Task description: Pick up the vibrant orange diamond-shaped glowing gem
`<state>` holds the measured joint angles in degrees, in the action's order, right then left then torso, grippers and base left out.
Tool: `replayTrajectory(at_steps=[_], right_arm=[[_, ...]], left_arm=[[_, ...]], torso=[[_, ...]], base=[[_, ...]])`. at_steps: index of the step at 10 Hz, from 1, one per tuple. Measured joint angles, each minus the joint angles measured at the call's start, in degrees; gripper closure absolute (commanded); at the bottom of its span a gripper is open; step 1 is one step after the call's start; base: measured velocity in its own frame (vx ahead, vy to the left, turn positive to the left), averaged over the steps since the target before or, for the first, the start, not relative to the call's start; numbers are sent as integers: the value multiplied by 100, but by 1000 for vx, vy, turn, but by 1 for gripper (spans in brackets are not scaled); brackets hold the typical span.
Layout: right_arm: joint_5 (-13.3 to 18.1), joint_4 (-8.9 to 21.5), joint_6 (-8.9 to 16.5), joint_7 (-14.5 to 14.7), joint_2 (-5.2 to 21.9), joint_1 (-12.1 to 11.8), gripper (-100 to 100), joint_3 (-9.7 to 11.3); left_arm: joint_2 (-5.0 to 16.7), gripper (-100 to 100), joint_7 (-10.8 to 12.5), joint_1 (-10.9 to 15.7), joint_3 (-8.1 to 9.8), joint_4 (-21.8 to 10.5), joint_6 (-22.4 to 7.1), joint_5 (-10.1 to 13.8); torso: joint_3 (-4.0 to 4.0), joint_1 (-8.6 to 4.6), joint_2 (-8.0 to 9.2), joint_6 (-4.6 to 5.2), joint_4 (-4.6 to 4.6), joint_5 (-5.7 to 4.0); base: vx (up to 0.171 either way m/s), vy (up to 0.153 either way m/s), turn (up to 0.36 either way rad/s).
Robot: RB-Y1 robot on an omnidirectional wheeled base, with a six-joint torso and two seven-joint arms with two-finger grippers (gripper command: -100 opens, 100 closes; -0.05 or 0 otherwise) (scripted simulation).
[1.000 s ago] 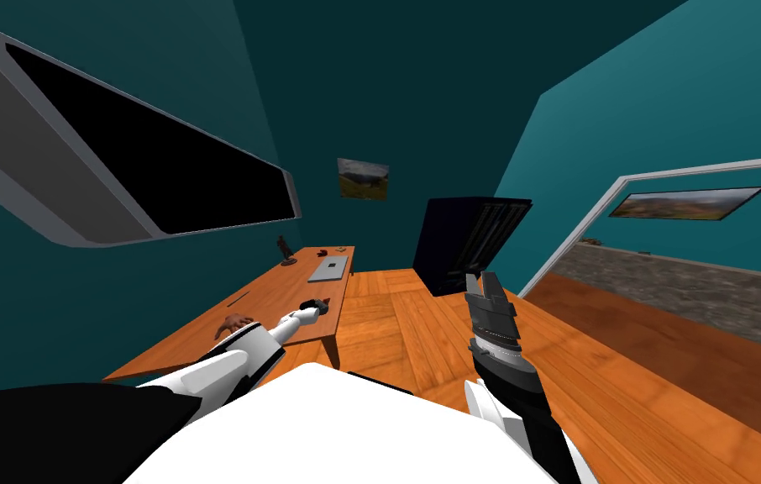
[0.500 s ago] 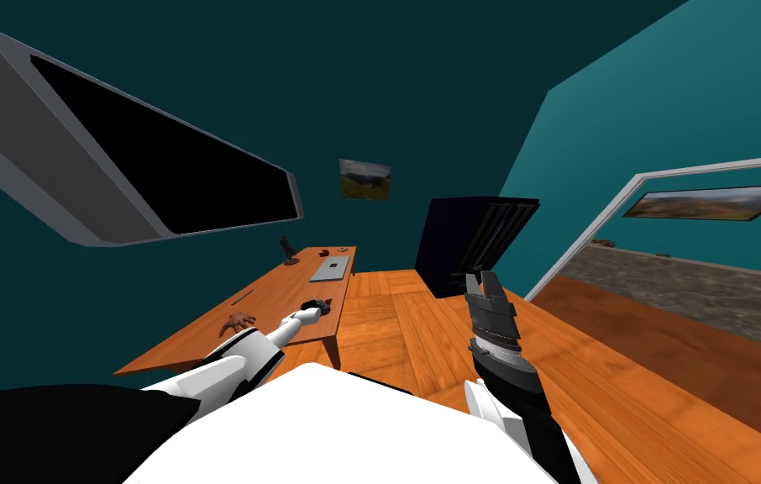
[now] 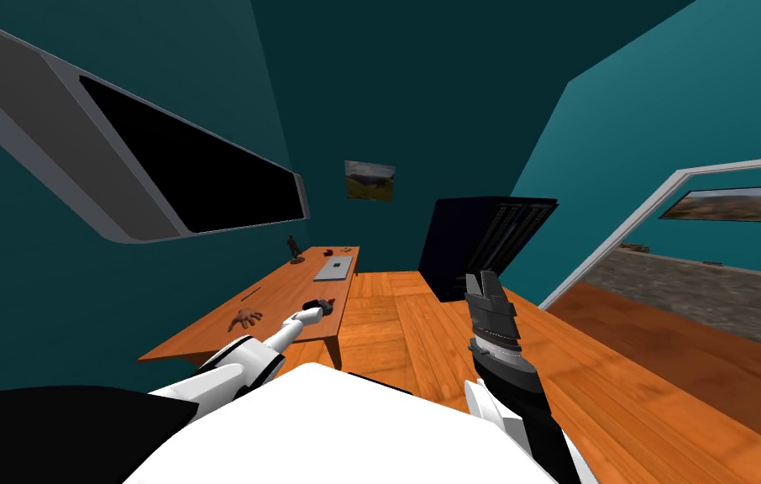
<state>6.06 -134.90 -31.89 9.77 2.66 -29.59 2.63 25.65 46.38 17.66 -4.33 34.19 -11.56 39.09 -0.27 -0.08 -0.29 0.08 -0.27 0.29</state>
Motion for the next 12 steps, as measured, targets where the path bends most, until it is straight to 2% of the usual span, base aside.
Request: replayTrajectory(at_steps=[1,2,3,7,12], right_arm=[[0,0,0,0,0,-1,0,0],[0,0,0,0,0,0,0,0],[0,0,0,0,0,-1,0,0],[0,0,0,0,0,0,0,0],[0,0,0,0,0,0,0,0]], left_arm=[[-66,100,-191,-43,93,74,-43,61],[-113,100,-299,-104,222,202,-119,-2],[-228,100,-374,-229,484,460,-294,-268],[-392,100,-935,-452,963,1012,-627,-247],[-691,100,-1565,-758,1624,1701,-1079,-539]], torso=[[-2,-1,-2,-4,-2,1],[0,-2,-1,1,1,-1],[0,-2,0,-5,-1,-2],[2,-3,1,-4,3,-6],[6,-8,4,2,7,-10]], base=[[35,-22,90],[43,-15,156],[38,-18,71],[39,-15,106],[35,-19,95]])
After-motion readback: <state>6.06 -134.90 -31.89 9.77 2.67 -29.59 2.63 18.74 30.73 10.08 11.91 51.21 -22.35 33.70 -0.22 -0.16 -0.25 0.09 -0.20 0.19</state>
